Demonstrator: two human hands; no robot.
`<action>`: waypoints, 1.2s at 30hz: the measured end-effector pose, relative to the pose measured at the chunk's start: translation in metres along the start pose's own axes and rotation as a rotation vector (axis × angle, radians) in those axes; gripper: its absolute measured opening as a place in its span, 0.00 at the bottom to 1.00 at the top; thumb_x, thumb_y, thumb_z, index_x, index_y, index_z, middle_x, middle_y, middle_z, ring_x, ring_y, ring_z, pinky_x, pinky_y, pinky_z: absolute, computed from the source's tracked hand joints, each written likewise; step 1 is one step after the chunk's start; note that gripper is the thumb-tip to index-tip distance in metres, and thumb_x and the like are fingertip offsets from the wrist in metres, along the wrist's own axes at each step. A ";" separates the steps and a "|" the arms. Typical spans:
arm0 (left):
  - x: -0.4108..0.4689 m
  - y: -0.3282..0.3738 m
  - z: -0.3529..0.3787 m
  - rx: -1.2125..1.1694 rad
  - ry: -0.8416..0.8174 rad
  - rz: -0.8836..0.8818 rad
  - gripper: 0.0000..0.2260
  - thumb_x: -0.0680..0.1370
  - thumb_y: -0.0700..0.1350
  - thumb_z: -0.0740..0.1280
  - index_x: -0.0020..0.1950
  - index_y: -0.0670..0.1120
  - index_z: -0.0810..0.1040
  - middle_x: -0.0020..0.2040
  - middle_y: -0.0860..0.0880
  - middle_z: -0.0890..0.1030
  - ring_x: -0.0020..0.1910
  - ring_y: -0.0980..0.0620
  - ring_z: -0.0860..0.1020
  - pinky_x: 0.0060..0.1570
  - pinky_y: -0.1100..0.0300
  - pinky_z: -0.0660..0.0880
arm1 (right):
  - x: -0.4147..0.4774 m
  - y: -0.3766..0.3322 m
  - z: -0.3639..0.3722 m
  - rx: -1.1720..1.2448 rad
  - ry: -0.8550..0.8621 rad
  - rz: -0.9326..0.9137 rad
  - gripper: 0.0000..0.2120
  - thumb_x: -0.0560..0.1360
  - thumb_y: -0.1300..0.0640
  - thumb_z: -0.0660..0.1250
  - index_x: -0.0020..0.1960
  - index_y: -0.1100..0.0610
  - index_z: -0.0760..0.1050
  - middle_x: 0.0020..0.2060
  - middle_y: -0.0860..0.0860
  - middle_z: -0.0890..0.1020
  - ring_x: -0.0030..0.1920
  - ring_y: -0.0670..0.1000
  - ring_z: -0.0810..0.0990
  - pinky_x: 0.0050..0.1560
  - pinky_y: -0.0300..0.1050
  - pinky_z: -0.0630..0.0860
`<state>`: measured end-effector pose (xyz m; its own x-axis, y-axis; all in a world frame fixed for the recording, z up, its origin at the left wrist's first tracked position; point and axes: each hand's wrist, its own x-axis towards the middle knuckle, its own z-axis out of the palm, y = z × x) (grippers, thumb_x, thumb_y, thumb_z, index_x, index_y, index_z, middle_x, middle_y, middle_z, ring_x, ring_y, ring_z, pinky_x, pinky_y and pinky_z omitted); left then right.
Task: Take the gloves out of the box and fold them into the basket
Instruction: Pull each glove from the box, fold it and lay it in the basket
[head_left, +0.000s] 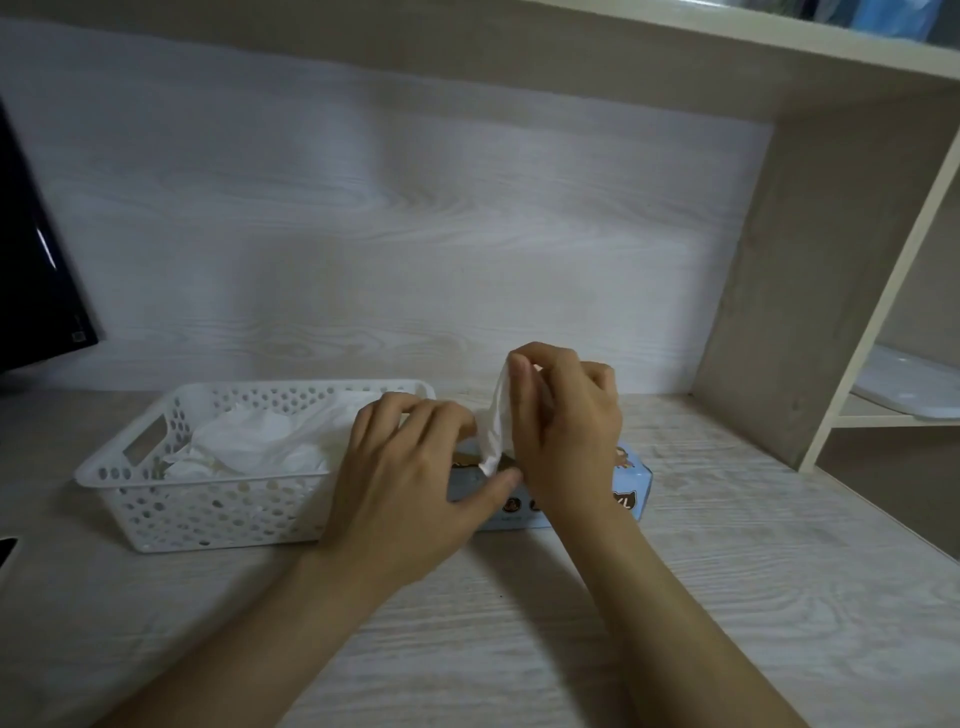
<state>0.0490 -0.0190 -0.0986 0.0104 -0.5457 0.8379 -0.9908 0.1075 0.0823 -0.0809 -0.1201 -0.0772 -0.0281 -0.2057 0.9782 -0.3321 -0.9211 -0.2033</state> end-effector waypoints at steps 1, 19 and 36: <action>0.001 0.000 -0.002 -0.017 0.025 -0.020 0.16 0.79 0.62 0.68 0.50 0.49 0.77 0.45 0.55 0.79 0.51 0.50 0.74 0.52 0.52 0.69 | 0.000 -0.001 0.000 0.004 -0.018 0.006 0.05 0.86 0.52 0.63 0.55 0.51 0.77 0.36 0.42 0.78 0.41 0.46 0.72 0.41 0.45 0.72; 0.012 -0.020 -0.030 -0.422 0.034 -0.240 0.10 0.84 0.48 0.60 0.55 0.49 0.80 0.43 0.58 0.83 0.44 0.58 0.82 0.46 0.56 0.77 | 0.009 -0.031 -0.004 0.752 -0.532 0.657 0.03 0.78 0.68 0.74 0.48 0.61 0.84 0.40 0.53 0.87 0.41 0.54 0.85 0.44 0.49 0.82; 0.017 -0.031 -0.035 -0.771 0.268 -0.540 0.04 0.76 0.43 0.67 0.46 0.51 0.79 0.38 0.50 0.83 0.38 0.45 0.82 0.37 0.45 0.78 | 0.015 -0.017 -0.012 0.880 -0.911 0.835 0.10 0.76 0.64 0.76 0.57 0.63 0.84 0.41 0.62 0.83 0.40 0.57 0.82 0.42 0.46 0.77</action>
<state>0.0843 -0.0024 -0.0676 0.5614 -0.4843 0.6710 -0.4852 0.4643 0.7410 -0.0874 -0.1036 -0.0583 0.7664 -0.5774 0.2815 0.1449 -0.2715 -0.9515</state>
